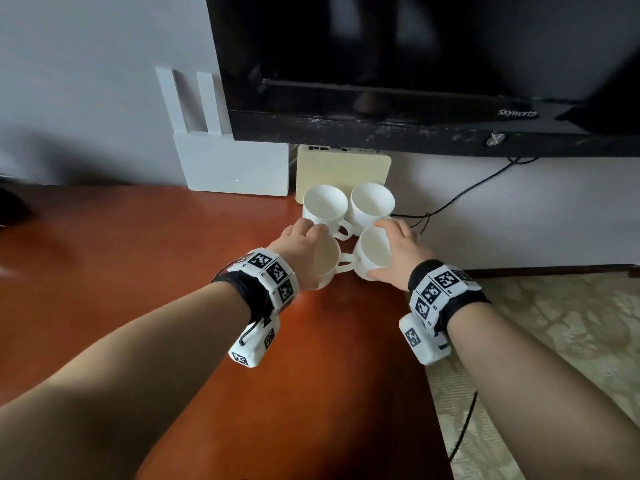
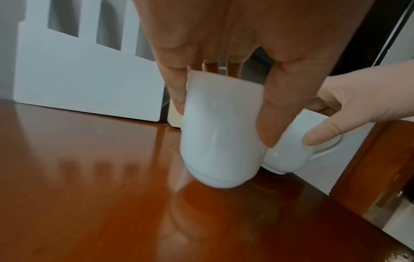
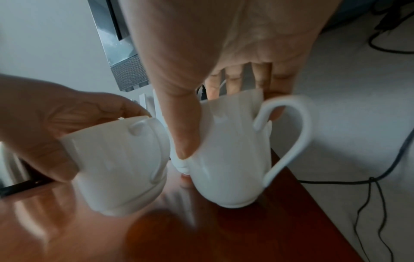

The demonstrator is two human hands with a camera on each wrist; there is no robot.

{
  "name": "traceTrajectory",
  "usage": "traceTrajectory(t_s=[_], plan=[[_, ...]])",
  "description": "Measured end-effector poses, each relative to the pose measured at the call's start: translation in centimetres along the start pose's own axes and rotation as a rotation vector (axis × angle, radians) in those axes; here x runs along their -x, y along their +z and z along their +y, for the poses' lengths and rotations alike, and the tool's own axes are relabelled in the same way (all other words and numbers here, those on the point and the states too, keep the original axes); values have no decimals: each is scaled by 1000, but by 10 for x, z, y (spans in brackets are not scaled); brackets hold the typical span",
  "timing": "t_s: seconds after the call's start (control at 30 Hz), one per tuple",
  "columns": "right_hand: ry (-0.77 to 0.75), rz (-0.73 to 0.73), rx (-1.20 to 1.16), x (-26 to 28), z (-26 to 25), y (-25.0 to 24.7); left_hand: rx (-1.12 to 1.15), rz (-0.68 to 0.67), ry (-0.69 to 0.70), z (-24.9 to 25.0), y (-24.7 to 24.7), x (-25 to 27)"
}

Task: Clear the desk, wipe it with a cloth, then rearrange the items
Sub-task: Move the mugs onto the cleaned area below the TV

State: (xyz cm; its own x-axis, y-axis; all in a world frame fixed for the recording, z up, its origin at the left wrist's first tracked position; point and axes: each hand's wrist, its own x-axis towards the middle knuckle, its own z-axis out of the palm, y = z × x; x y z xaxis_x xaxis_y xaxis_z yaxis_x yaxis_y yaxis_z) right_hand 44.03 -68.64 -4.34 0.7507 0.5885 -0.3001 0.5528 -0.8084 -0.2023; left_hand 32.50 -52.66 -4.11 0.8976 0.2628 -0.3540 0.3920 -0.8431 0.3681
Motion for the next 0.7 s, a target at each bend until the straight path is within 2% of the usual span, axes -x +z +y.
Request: traceTrajectory(t_s=[0.3,0.47,0.57,0.7], plan=[[-59,-11,-15,-9,19,10,-85,-50,93,9,10,-25],[-52,37,-48,-10,20,17,-109,-56,159,8,14,-33],[-25,52,-104,-10,20,18,-212,-34,194,5,13,-36],[-14,-4,-124,-9,22,13,-374,-11,230,1,9,-36]])
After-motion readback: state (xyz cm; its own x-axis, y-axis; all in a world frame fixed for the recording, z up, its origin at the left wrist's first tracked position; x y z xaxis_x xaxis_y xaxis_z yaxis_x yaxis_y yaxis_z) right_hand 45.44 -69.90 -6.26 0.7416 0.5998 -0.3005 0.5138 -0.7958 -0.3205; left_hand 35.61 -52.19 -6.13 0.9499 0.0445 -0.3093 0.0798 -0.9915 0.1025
